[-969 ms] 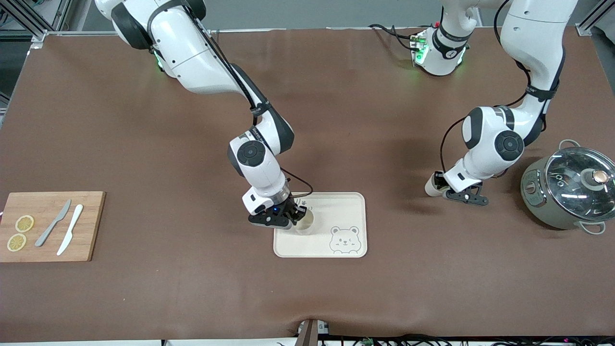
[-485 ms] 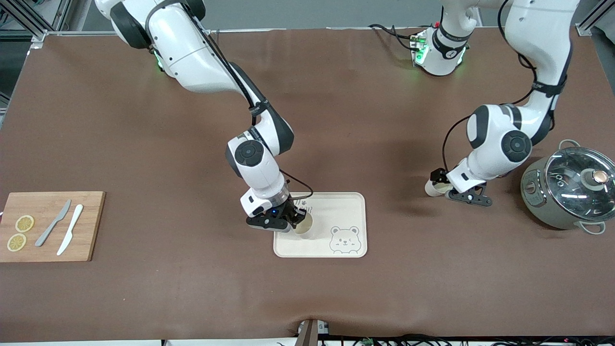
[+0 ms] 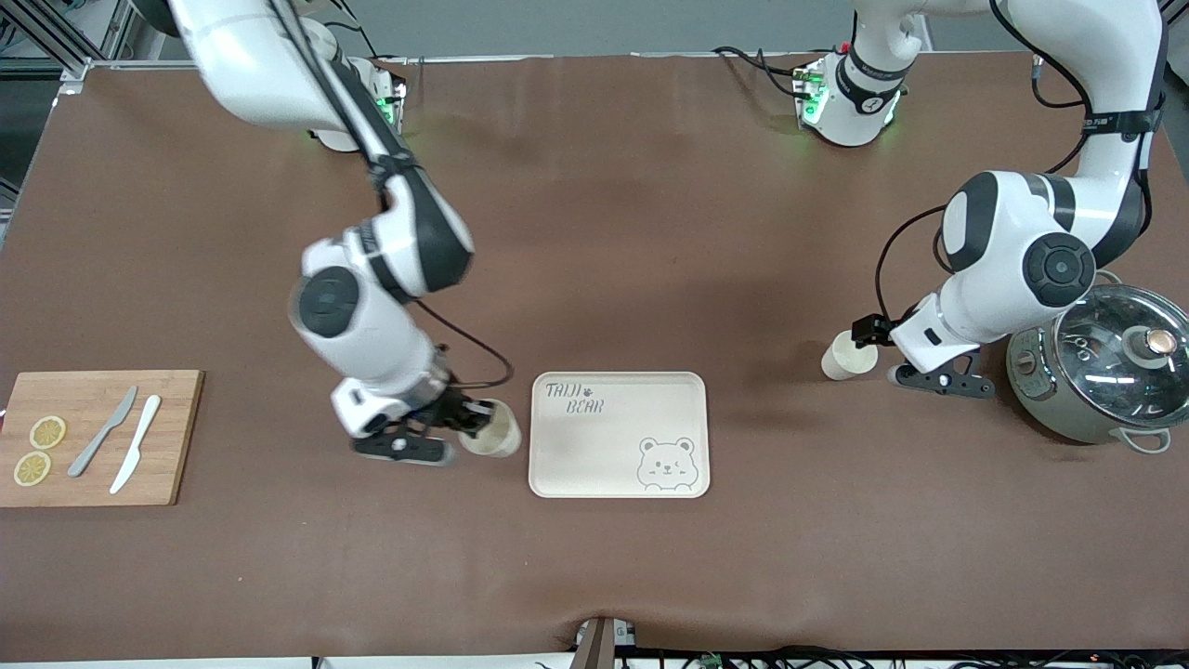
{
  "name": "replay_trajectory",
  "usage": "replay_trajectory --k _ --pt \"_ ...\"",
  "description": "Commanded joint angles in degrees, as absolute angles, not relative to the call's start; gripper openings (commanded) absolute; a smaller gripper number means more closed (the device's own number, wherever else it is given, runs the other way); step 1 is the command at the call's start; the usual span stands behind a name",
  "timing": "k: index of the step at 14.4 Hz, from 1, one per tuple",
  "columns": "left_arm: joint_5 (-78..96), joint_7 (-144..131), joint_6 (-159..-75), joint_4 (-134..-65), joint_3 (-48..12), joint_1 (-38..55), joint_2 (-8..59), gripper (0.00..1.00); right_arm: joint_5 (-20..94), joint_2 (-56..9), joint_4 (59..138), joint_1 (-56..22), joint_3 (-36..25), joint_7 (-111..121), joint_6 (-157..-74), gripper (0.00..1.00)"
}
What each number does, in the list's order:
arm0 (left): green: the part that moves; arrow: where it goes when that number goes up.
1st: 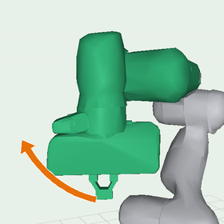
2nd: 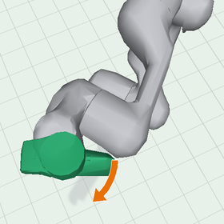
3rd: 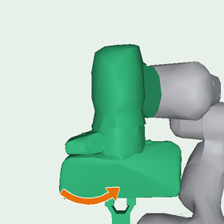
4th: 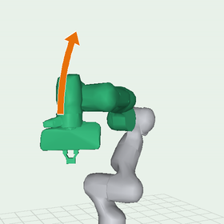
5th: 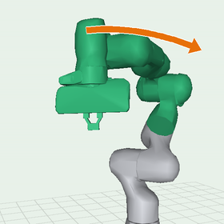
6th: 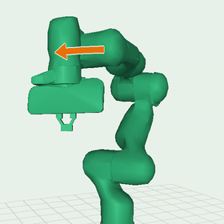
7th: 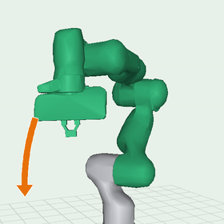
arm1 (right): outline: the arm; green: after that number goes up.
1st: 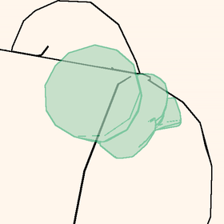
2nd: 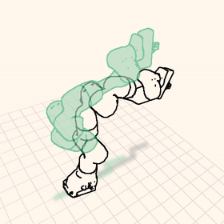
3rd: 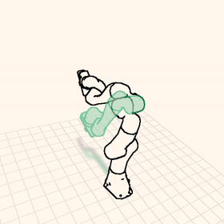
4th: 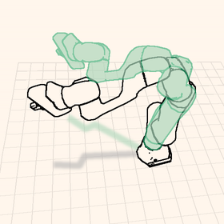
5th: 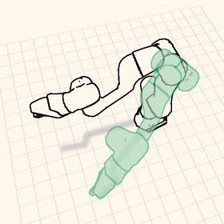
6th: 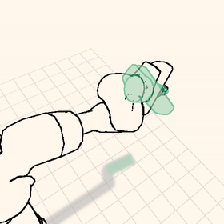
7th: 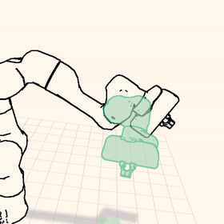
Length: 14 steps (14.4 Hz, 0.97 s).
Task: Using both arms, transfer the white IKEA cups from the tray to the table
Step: 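Set the cup down with the left gripper while the right gripper lifts its cup, then carry the cup beside the cutting board with the right gripper and lower it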
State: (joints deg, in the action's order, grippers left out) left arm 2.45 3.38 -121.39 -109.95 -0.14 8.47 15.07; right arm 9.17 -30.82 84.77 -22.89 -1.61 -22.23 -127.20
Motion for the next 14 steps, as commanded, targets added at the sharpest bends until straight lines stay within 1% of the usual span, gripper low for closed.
replay_trajectory --k 1,4,6,7,9,11,13,14 --pt "1.67 1.50 -120.15 -100.23 -0.26 8.53 20.37 1.00 10.55 -19.45 99.90 -18.64 0.18 -14.34 -127.45 0.00" --pt "1.15 0.35 -120.23 -93.27 -0.26 8.61 23.46 1.00 10.55 -12.94 107.82 -14.08 0.09 -7.50 -127.27 0.00" --pt "1.84 0.35 -120.23 -89.93 -0.18 8.00 24.95 1.00 10.55 -10.12 112.04 -11.09 0.00 -0.91 -127.61 0.00" --pt "1.85 0.00 -120.32 -87.65 -0.18 8.00 26.79 1.00 10.46 -9.24 113.89 -9.33 -0.09 2.43 -128.05 0.00" --pt "1.76 -0.78 -120.32 -81.94 0.00 8.00 31.09 1.00 10.55 -9.23 114.78 -4.86 0.00 10.59 -128.06 0.00" --pt "1.84 -0.88 -120.76 -77.98 0.09 7.82 34.96 1.00 10.55 -9.67 115.66 -1.51 0.00 16.68 -129.54 0.00" --pt "1.85 -0.53 -121.29 -75.68 0.26 7.56 37.96 1.00 10.55 -10.37 117.50 -0.70 0.00 18.63 -133.92 0.00" --pt "1.76 -0.44 -122.59 -75.59 0.26 7.30 38.66 1.00 10.46 -11.50 118.73 -0.79 0.00 18.72 -137.08 0.00"
